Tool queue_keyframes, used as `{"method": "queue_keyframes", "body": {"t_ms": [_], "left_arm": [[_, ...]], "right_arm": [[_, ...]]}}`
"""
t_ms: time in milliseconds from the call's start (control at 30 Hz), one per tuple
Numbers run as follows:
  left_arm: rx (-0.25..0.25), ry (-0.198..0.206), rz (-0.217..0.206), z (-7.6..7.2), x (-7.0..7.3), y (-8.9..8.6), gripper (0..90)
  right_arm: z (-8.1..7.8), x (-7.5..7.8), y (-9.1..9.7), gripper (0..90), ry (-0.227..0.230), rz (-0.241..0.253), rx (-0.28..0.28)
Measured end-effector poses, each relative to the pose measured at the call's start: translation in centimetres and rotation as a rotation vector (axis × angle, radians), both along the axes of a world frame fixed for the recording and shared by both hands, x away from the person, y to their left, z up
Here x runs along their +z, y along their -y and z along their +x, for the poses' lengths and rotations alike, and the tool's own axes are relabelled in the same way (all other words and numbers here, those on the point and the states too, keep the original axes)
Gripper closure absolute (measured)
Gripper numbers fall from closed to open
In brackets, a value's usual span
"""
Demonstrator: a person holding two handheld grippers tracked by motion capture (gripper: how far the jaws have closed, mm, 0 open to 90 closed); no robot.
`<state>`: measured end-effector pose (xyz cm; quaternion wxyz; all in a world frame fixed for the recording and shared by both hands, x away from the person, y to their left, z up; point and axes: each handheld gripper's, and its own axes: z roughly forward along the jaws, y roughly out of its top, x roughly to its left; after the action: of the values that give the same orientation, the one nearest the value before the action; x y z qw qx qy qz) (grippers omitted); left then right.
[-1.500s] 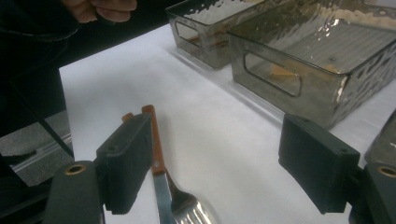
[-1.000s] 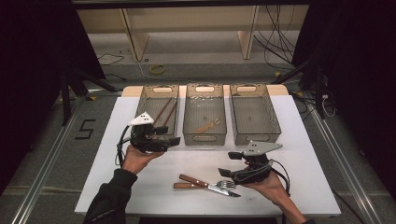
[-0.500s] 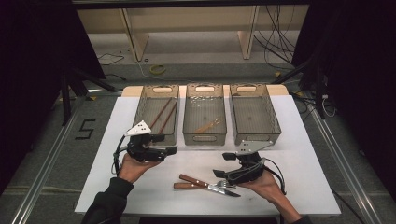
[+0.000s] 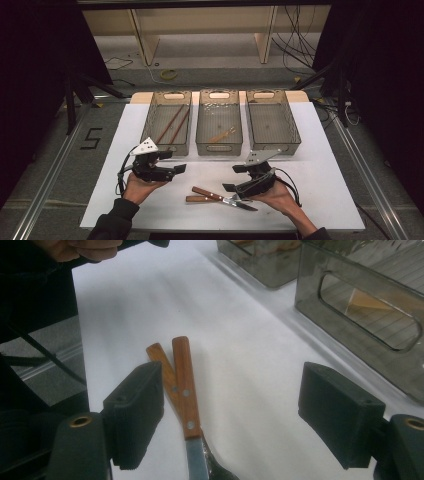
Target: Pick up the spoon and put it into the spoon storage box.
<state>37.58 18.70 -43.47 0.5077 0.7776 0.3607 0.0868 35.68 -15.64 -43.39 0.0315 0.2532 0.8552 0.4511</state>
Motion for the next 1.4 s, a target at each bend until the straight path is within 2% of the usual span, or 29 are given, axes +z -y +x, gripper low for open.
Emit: {"method": "queue_keyframes", "body": {"t_ms": [433, 700, 833, 1100, 1300, 1400], "left_arm": [[0.009, 0.017, 0.006, -1.1, -0.5, -0.8, 18.2], [0.014, 0.017, 0.008, -1.6, -0.9, -1.1, 18.2], [0.012, 0.023, 0.013, -1.8, -1.0, -1.1, 18.2], [0.015, 0.039, 0.014, -2.3, -1.2, -1.3, 18.1], [0.032, 0.021, -0.002, -2.4, -1.6, -1.6, 18.1], [0.030, 0.023, 0.004, -2.5, -1.7, -1.7, 18.1]], "right_arm": [[0.3, -0.3, -1.6, 27.6, -0.030, -0.061, 0.036], [0.3, -0.8, -3.0, 29.9, -0.043, -0.133, 0.076], [0.4, -1.2, -3.6, 31.1, -0.066, -0.175, 0.099], [0.4, -1.5, -4.5, 32.5, -0.075, -0.212, 0.115], [0.5, -1.6, -5.0, 33.6, -0.083, -0.242, 0.128], [0.5, -1.7, -5.2, 34.0, -0.088, -0.255, 0.132]]}}
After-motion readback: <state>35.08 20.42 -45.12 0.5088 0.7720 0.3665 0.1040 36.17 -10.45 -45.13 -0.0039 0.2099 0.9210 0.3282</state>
